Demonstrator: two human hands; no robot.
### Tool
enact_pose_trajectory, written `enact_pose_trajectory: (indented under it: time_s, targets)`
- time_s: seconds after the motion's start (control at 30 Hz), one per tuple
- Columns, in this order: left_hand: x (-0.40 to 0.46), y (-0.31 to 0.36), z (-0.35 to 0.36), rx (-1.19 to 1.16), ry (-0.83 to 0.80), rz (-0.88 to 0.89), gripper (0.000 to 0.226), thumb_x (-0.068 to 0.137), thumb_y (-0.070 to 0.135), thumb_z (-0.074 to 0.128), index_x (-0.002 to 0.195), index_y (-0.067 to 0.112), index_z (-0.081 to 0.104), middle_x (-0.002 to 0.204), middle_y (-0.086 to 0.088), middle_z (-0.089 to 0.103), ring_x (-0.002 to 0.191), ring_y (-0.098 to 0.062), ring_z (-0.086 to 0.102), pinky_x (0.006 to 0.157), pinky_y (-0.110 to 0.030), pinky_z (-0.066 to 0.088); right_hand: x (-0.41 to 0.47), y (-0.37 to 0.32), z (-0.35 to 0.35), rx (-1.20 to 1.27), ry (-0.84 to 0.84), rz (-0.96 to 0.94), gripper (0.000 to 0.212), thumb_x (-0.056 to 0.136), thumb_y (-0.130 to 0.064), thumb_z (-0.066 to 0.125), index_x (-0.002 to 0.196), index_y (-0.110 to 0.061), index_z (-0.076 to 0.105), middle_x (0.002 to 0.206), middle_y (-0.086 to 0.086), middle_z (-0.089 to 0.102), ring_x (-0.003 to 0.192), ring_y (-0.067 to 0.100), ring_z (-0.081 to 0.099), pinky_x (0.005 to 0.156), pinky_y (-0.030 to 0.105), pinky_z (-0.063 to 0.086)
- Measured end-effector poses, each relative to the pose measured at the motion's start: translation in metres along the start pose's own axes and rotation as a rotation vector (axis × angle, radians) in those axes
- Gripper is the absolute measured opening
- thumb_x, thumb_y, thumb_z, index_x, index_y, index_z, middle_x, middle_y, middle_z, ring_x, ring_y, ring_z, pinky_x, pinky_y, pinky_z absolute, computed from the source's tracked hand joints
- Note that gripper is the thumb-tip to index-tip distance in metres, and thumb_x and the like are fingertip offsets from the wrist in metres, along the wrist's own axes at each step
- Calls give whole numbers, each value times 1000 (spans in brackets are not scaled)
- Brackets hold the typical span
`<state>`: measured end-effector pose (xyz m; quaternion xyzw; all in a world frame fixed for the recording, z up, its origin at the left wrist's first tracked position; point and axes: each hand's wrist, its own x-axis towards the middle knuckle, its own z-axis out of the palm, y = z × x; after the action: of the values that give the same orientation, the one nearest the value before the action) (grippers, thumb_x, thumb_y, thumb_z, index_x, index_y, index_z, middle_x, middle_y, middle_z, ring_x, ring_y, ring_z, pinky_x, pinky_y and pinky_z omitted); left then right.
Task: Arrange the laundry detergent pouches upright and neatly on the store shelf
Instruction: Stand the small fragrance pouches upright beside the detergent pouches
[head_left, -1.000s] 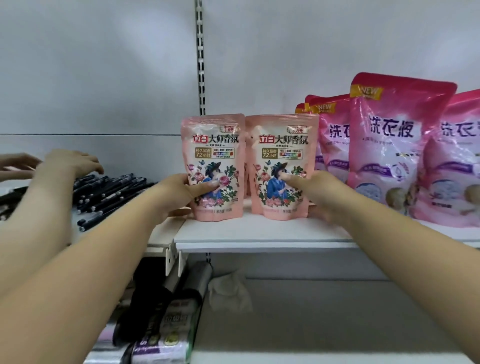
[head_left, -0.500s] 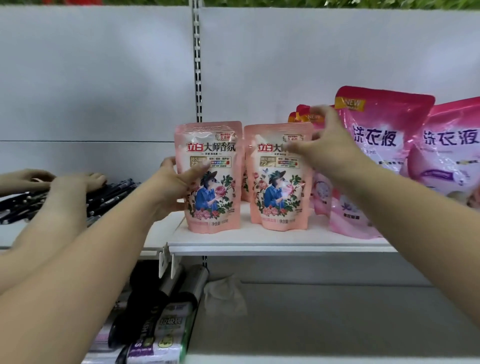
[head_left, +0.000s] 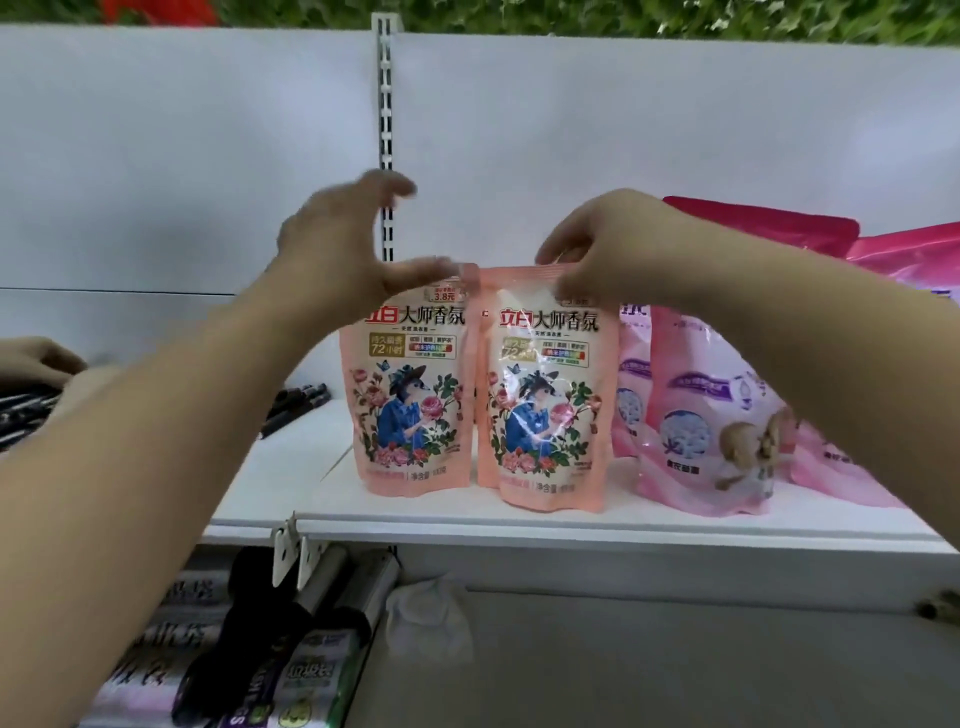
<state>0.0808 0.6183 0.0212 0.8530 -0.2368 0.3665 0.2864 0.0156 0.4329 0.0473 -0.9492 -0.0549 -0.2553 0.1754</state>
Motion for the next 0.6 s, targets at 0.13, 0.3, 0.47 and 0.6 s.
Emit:
enact_pose_trajectory:
  time_s: [0.13, 0.3, 0.47, 0.6]
  targets:
    - [22, 5, 0, 196, -388, -13, 53, 56, 64, 50, 77, 16, 58, 75, 2, 61, 66, -13, 54, 58, -24, 40, 13, 1, -10, -148, -104, -37, 24, 80, -2, 62, 87, -25, 66, 79, -8, 63, 71, 10, 58, 60, 16, 44]
    - [49, -1, -6, 117, -445, -43, 48, 55, 63, 55, 70, 19, 64, 65, 4, 65, 64, -10, 59, 58, -23, 41, 31, 3, -16, -308, -226, -73, 20, 80, -8, 66, 92, -24, 64, 87, -4, 68, 74, 13, 65, 60, 23, 52]
    - [100, -17, -15, 58, -363, -19, 50, 52, 61, 58, 76, 19, 68, 63, 11, 70, 72, -4, 63, 64, -20, 46, 66, -1, -35, -186, -273, -90, 11, 78, -16, 73, 88, -14, 68, 75, -3, 68, 61, 5, 63, 55, 16, 54]
    - [132, -30, 2, 283, -547, 62, 46, 57, 61, 58, 81, 24, 68, 81, 16, 67, 78, 4, 57, 71, -18, 42, 113, -4, -48, -191, -253, -91, 7, 80, -19, 70, 85, -14, 69, 77, -4, 68, 73, 6, 66, 63, 17, 54]
